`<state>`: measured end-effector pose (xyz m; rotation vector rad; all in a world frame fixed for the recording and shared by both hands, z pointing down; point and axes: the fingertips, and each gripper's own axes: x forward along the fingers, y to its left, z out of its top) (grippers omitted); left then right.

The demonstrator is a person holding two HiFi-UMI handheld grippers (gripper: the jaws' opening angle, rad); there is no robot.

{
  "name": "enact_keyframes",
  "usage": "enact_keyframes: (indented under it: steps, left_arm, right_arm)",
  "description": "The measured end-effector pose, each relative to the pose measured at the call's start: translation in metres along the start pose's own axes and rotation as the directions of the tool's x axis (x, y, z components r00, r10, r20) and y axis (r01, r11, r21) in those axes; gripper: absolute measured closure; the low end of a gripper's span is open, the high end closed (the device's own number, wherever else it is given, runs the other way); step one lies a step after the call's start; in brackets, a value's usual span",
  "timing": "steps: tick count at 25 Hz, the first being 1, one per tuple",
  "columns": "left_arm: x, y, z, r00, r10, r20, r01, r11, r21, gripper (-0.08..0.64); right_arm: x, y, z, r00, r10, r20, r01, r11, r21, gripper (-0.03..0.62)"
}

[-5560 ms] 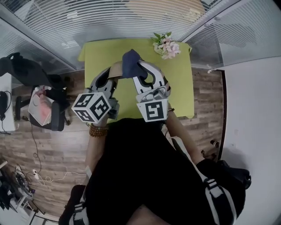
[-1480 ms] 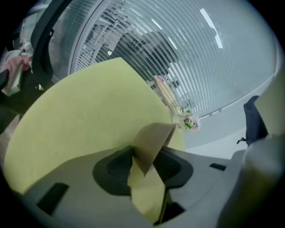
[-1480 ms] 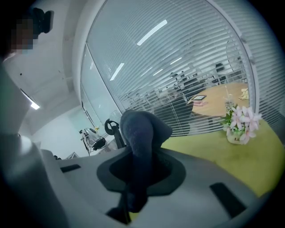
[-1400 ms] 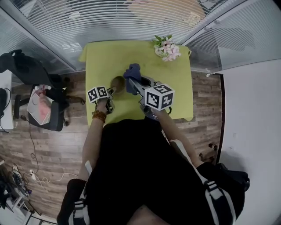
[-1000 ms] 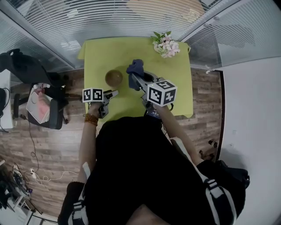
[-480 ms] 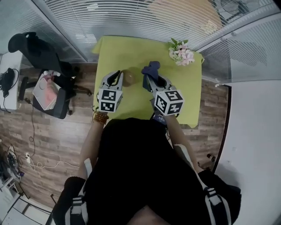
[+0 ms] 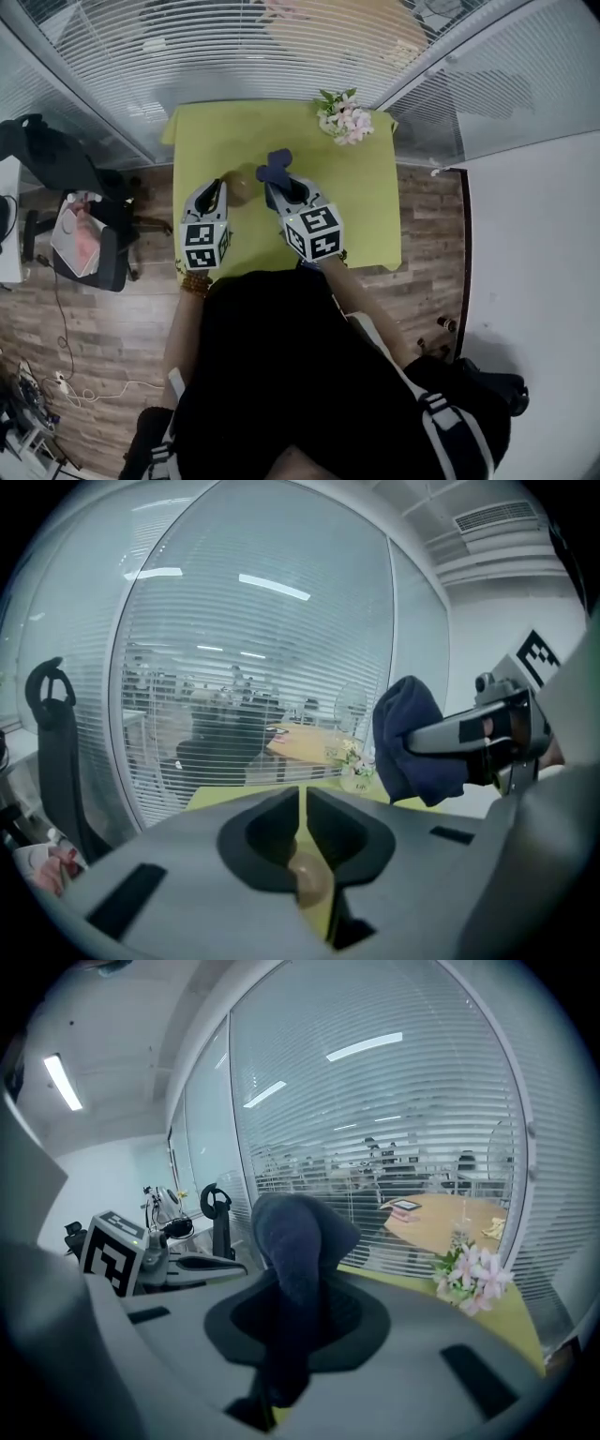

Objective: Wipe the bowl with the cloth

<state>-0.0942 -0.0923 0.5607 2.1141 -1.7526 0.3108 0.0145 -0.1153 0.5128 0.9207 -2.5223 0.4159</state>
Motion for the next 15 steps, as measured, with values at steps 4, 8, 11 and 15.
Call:
enact_keyframes:
  steps: [4,8,11,15]
  left_arm:
    - [0.005,0.0,-0.004,1.0,0.006,-0.013,-0.006,1.0,-0.007,0.528]
    - [0.007,0.005,-0.015,0.999,0.019,-0.035,-0.019,1.0,-0.02,0.535]
    - [0.007,-0.001,-0.025,0.997,0.031,-0.065,-0.034,0.998,-0.049,0.535]
    - [0.008,-0.017,-0.031,0.996,0.008,-0.091,-0.013,0.998,-0.055,0.534]
  right_arm:
    - [-0.004,-0.007,0.002,1.0,-0.013,-0.001,0.013,1.0,-0.015,0.549]
    - [-0.005,-0.012,0.0,1.0,-0.031,0.001,0.031,0.999,-0.013,0.549]
    - [-0.013,-0.014,-0.007,0.999,-0.033,-0.014,0.032,0.999,-0.01,0.549]
    - [-0.026,-0.021,-0.007,0.999,-0.038,-0.023,0.038,0.999,-0.004,0.551]
